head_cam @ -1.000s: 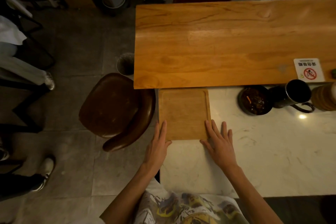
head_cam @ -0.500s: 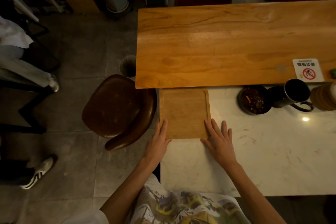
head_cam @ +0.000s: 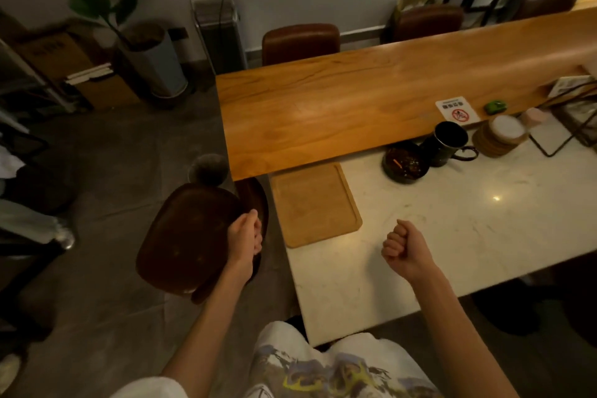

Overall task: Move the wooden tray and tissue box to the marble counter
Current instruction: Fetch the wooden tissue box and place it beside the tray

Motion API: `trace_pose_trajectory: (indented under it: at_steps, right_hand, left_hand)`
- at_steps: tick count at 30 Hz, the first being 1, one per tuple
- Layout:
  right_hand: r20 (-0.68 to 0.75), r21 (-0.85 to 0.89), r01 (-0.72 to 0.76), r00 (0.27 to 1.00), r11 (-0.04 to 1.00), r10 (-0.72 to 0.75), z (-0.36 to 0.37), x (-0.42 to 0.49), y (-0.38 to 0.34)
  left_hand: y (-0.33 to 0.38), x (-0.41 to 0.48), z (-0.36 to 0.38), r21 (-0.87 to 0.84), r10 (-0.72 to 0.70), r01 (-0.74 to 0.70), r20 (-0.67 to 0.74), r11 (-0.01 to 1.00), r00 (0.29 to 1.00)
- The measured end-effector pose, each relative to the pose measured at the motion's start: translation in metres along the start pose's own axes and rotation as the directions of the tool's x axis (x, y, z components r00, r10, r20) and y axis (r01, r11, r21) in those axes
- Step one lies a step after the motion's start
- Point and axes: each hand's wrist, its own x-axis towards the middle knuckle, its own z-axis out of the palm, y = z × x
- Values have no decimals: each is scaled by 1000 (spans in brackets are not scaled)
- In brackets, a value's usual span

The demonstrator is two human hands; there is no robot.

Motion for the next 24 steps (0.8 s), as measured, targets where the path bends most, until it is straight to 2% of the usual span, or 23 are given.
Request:
trace_pose_trajectory:
  at_steps: [1, 2, 3, 4, 5, 6, 7, 8, 9, 12, 14, 19, 24]
  right_hand:
    - [-1, -87, 39, 999, 996, -39, -2, -9, 8]
    - [-13, -245, 98, 994, 965, -105, -5, -18, 16]
    - [-10, -469, 172, 980, 866, -200, -8, -27, 24]
    - [37, -702, 233, 956, 673, -292, -12, -35, 33]
    - [118, -864, 270, 929, 425, -350, -17, -41, 44]
    - [194, -944, 273, 914, 184, -357, -23, -47, 55]
    - [247, -965, 261, 907, -7, -342, -28, -51, 65]
    - [284, -958, 256, 901, -126, -329, -32, -55, 76]
    - [318, -945, 271, 891, -182, -323, -35, -61, 87]
    - [448, -890, 382, 831, -247, -329, -38, -77, 124]
    - [502, -857, 411, 803, -311, -321, -33, -87, 151]
    - [523, -843, 475, 834, -252, -177, 14, -118, 215]
    - [608, -773, 581, 793, -255, -37, 105, -125, 255]
  left_hand:
    - [-4, -9, -5, 43, 34, -34, 15, 999, 999]
    - [-8, -19, -10, 105, 77, -80, 35, 991, 996]
    - [-15, -28, -17, 200, 140, -150, 63, 968, 988]
    - [-22, -36, -25, 332, 200, -223, 104, 917, 974]
    - [-32, -42, -33, 460, 238, -284, 157, 841, 959]
    - [-40, -49, -42, 572, 247, -319, 201, 756, 948]
    - [-49, -56, -50, 654, 246, -341, 236, 676, 940]
    - [-57, -66, -59, 704, 250, -357, 256, 614, 934]
    - [-63, -76, -66, 736, 267, -372, 264, 565, 927]
    - [-77, -102, -95, 783, 367, -420, 263, 459, 892]
    - [-83, -115, -119, 816, 399, -400, 231, 417, 887]
    - [-75, -141, -185, 800, 427, -359, 144, 481, 893]
    - [-37, -124, -272, 760, 458, -334, 53, 558, 887]
